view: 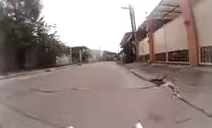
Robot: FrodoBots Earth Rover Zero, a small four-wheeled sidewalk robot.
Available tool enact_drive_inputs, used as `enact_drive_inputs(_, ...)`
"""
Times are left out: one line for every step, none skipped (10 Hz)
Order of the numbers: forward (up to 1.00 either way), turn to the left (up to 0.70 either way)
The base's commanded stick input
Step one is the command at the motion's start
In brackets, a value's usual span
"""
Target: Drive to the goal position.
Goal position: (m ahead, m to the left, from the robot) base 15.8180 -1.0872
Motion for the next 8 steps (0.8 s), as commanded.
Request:
enact_drive_inputs(1.0, 0.0)
enact_drive_inputs(1.0, 0.0)
enact_drive_inputs(1.0, 0.0)
enact_drive_inputs(1.0, 0.0)
enact_drive_inputs(1.0, 0.0)
enact_drive_inputs(1.0, 0.12)
enact_drive_inputs(1.0, 0.32)
enact_drive_inputs(1.0, 0.4)
